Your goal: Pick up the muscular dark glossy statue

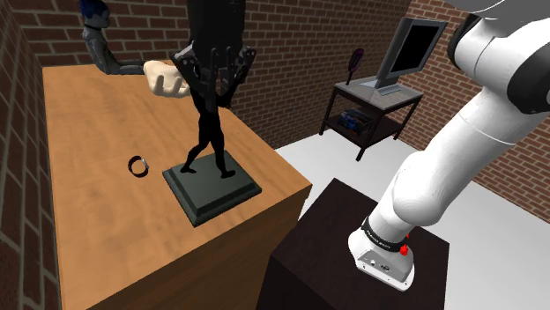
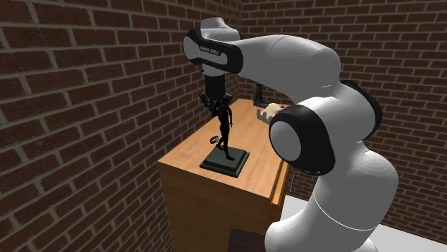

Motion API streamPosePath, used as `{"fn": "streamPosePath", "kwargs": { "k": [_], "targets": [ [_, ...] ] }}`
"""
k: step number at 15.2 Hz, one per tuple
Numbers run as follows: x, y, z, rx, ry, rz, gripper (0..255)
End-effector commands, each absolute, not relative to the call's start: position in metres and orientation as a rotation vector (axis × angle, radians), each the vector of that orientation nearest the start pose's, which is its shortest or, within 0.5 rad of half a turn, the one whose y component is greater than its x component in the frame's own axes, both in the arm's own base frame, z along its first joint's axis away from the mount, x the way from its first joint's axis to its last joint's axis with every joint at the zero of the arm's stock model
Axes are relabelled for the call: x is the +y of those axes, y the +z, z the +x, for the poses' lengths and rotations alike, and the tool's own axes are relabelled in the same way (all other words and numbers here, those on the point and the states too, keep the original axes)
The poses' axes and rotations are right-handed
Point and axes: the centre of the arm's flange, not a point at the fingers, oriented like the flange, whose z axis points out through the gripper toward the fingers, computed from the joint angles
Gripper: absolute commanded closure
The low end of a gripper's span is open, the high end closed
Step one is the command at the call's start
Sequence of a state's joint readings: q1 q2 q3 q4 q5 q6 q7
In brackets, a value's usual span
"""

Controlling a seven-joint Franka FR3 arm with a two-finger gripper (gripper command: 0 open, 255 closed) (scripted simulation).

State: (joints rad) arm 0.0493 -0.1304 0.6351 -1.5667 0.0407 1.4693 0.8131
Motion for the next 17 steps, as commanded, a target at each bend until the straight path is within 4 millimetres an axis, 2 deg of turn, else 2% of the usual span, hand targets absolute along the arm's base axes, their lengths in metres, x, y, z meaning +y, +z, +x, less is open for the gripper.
{"fn": "streamPosePath", "kwargs": {
  "k": [1, 2, 17],
  "targets": [
    [0.345, 0.671, 0.378, 0.203, -0.044, -3.158, 255],
    [0.344, 0.672, 0.377, 0.203, -0.044, -3.158, 255],
    [0.344, 0.751, 0.377, 0.203, -0.045, -3.158, 255]
  ]
}}
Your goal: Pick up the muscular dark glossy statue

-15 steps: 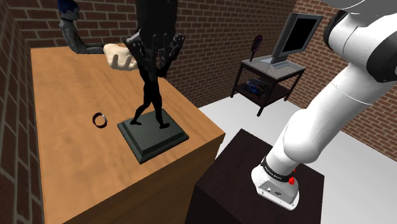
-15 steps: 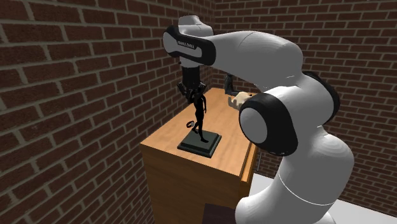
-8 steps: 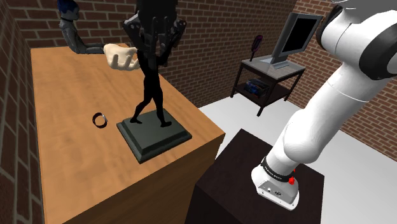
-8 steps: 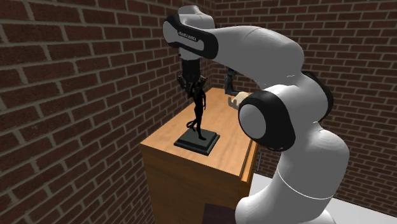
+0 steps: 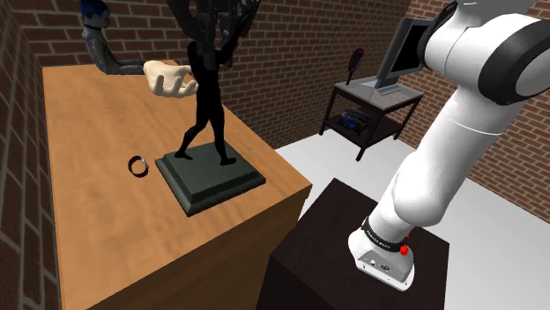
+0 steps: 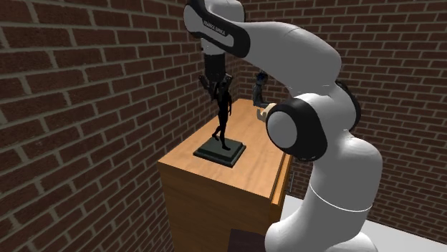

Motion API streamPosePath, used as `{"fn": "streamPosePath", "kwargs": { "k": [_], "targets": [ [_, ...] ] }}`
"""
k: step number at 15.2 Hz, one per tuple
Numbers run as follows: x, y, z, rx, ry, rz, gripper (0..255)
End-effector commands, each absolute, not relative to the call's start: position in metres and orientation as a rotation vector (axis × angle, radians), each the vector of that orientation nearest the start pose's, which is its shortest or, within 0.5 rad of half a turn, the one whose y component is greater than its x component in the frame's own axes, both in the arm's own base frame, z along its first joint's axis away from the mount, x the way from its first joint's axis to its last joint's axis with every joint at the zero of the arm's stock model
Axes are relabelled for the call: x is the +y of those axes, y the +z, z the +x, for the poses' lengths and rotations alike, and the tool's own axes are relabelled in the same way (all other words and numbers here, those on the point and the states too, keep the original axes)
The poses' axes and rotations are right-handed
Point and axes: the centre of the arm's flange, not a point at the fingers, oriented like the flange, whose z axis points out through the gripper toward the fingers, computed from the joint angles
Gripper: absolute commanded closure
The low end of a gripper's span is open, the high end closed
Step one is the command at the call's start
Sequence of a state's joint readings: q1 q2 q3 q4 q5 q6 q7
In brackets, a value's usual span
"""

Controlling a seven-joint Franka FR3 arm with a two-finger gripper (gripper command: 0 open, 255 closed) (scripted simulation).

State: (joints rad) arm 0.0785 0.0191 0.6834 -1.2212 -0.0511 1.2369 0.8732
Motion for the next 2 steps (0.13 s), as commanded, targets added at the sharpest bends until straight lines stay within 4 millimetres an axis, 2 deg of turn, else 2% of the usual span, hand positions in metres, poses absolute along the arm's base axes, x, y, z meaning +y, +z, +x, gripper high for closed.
{"fn": "streamPosePath", "kwargs": {
  "k": [1, 2],
  "targets": [
    [0.3439, 0.7518, 0.3765, 0.203, -0.045, -3.158, 255],
    [0.3439, 0.7518, 0.3765, 0.203, -0.045, -3.158, 255]
  ]
}}
